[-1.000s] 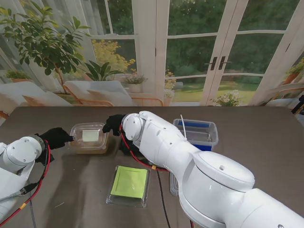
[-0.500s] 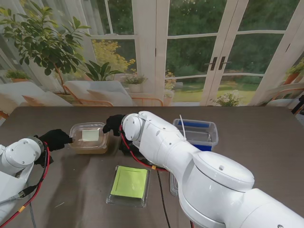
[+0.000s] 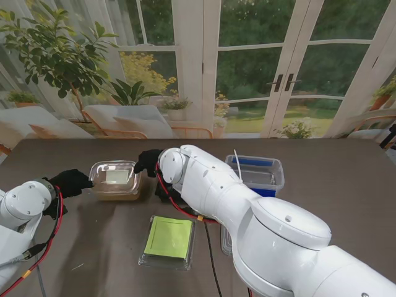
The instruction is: Pair container bodies with their lids
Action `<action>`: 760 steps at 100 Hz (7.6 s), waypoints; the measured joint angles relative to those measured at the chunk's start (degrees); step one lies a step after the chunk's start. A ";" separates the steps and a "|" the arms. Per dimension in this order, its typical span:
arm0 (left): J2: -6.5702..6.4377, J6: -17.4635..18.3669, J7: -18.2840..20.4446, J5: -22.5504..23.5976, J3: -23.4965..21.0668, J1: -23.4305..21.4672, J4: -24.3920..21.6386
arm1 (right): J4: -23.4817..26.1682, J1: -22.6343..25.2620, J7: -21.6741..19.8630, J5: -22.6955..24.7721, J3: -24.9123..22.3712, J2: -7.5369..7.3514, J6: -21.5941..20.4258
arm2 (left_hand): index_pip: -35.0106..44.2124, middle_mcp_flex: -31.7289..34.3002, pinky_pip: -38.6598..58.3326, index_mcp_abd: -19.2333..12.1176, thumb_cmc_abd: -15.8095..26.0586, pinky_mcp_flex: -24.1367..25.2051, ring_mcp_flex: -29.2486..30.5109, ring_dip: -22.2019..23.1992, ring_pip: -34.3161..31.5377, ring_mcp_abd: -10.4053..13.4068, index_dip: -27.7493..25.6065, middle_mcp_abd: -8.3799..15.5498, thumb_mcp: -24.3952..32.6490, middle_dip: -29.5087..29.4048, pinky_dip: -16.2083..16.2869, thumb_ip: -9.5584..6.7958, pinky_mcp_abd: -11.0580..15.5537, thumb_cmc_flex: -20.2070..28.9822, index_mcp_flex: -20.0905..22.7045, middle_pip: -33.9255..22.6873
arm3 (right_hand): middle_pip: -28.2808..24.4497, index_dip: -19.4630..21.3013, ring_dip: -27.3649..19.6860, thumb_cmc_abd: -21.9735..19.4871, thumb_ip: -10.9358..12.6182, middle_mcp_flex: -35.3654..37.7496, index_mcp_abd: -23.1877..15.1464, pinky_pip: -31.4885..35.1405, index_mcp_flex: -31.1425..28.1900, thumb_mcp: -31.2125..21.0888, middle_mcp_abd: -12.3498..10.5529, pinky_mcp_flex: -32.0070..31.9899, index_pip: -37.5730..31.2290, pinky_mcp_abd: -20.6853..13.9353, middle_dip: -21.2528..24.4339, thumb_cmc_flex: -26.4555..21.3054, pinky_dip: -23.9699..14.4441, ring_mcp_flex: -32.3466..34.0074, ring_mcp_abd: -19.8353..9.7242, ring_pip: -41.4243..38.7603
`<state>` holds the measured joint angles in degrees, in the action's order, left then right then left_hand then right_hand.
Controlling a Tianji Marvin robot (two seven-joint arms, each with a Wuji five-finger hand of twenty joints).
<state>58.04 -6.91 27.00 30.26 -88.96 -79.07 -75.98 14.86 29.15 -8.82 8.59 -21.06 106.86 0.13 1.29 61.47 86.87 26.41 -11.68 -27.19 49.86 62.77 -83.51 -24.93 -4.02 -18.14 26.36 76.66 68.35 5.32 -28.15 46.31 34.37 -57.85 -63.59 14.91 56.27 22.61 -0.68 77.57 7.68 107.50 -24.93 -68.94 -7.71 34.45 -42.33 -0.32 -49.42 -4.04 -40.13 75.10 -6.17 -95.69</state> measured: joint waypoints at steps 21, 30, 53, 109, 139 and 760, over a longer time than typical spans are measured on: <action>-0.01 0.22 0.02 0.33 0.12 0.40 0.41 | 0.00 0.00 0.17 0.02 -0.02 0.00 0.00 | -0.10 -0.01 -0.02 0.57 0.00 0.01 0.00 0.03 0.01 -0.02 0.08 -0.01 -0.59 0.00 0.04 -0.02 0.00 -1.55 -0.73 0.06 | 0.00 0.00 0.00 0.00 0.00 0.00 0.00 0.00 0.00 0.00 0.00 0.00 -0.02 0.01 0.00 0.00 0.00 0.00 0.00 0.00; -0.03 0.22 0.09 0.37 0.12 0.47 0.44 | 0.00 -0.02 0.17 0.04 -0.01 -0.01 0.00 | -0.10 -0.01 -0.02 0.57 0.00 0.01 -0.01 0.03 0.01 -0.02 0.08 -0.01 -0.60 0.00 0.05 -0.02 0.00 -1.65 -0.73 0.06 | 0.00 0.00 0.00 0.00 0.00 0.00 0.00 0.00 0.00 0.00 0.00 0.00 -0.02 0.01 0.01 0.00 0.00 0.00 0.00 0.00; -0.07 0.47 0.37 0.63 -0.09 0.35 0.40 | 0.00 0.01 0.30 -0.07 -0.33 -0.06 -0.02 | -0.10 -0.01 -0.02 0.57 0.00 0.01 -0.01 0.04 0.03 -0.03 0.08 -0.01 -0.60 -0.01 0.05 -0.02 0.00 -1.67 -0.73 0.06 | 0.00 0.00 0.00 0.00 0.00 0.00 0.00 0.00 0.00 0.00 0.00 0.00 -0.02 0.01 0.27 0.00 0.00 0.00 0.00 0.00; -0.10 1.43 0.26 1.19 -1.85 -1.05 -2.01 | 3.06 0.03 2.21 -1.79 -0.69 -1.80 1.39 | -0.09 -0.01 -0.03 0.43 0.00 0.01 -0.01 0.04 0.03 -0.03 0.10 -0.02 -0.60 -0.02 0.06 -0.02 0.01 -1.69 -0.51 0.07 | 0.01 0.00 0.00 -0.01 0.00 0.00 -0.01 0.00 -0.01 0.05 0.00 0.00 -0.03 0.66 0.37 0.00 0.00 0.00 0.11 0.00; -0.06 3.14 -0.13 1.49 -3.09 -2.57 -5.23 | 18.96 2.19 7.13 -2.12 0.91 -9.16 7.96 | 1.61 -0.66 -1.45 -3.34 0.00 0.76 -1.05 -0.08 2.46 -0.44 -0.22 -0.81 -0.60 -3.26 0.05 -0.02 0.03 -1.70 5.27 5.55 | 2.89 0.00 -0.64 -0.01 0.00 0.00 -2.10 0.00 -0.10 4.32 0.38 0.02 0.64 2.70 1.31 0.00 0.00 0.00 0.64 0.00; -2.81 12.77 8.38 15.27 7.38 7.56 4.02 | 10.75 7.07 4.96 4.44 6.38 -7.11 -7.60 | 1.79 -16.95 -13.27 -16.65 4.17 20.96 -23.24 -8.77 29.10 3.30 -0.76 0.34 -11.45 -18.31 -10.37 -0.52 13.21 8.09 4.16 22.38 | 12.41 -3.38 -10.69 3.47 -3.45 -8.59 -15.16 -11.19 -2.69 -2.70 7.95 0.06 8.94 15.38 7.51 -4.22 2.75 -1.71 7.51 14.51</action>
<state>55.22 5.86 35.38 45.53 -81.58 -71.52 -71.96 25.61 36.22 -3.86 13.02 -14.67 99.75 -7.47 3.08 44.52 73.60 9.76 -7.51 -6.23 26.61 54.00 -54.41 -21.63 -4.78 -17.80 14.91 58.35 57.99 4.80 -14.94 54.40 38.53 -35.47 -51.18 11.53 45.58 26.08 -4.14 68.98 -7.48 96.30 -27.62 -71.64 0.24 34.51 -33.39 15.06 -41.92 -8.26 -37.38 73.39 1.34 -81.18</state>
